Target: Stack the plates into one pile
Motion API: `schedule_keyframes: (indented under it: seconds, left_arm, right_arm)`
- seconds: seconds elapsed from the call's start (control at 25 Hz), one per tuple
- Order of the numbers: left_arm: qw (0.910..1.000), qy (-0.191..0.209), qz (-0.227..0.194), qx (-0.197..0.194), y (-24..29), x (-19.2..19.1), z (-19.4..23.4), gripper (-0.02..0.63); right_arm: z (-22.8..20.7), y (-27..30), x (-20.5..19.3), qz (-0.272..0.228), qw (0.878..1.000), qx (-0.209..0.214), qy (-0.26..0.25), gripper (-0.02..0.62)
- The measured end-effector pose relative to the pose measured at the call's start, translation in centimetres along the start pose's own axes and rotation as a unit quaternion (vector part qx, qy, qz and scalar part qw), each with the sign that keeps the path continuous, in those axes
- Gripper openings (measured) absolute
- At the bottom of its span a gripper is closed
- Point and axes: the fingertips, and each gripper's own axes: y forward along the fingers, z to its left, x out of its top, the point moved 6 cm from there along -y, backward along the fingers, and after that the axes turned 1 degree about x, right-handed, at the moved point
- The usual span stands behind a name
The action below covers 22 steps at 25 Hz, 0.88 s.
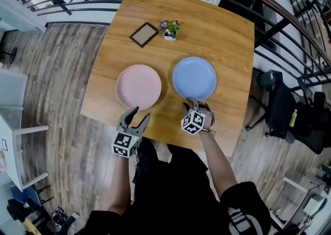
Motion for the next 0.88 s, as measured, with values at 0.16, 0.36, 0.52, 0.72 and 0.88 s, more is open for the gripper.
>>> schedule_keyframes:
  seconds: [0.16,0.36,0.52,0.72,0.88]
  left_arm:
    - [0.9999,-0.006,0.001,0.008,0.3,-0.3,-0.3,0.219]
    - [0.9998,-0.008,0.001,0.017,0.8,-0.7,-0.9,0.219]
    - [0.9997,-0.010,0.002,0.024,1.1,-0.9,-0.8,0.219]
    - [0.9995,-0.007,0.001,0.029,1.5,-0.7,-1.2,0.219]
    - [0.9994,-0.009,0.004,0.032,1.5,-1.1,-1.4,0.219]
  right_arm:
    - [-0.4,0.6,-0.5,0.001,1.000,0.004,-0.005,0.117]
    - [-0.8,1.4,-1.6,0.005,1.000,0.011,-0.010,0.112]
    - [-0.9,2.0,-1.9,0.007,1.000,0.017,-0.013,0.109]
    - [-1.3,2.4,-2.2,0.008,1.000,0.016,-0.024,0.075]
    - [-1.1,2.6,-2.7,0.012,1.000,0.018,-0.023,0.057]
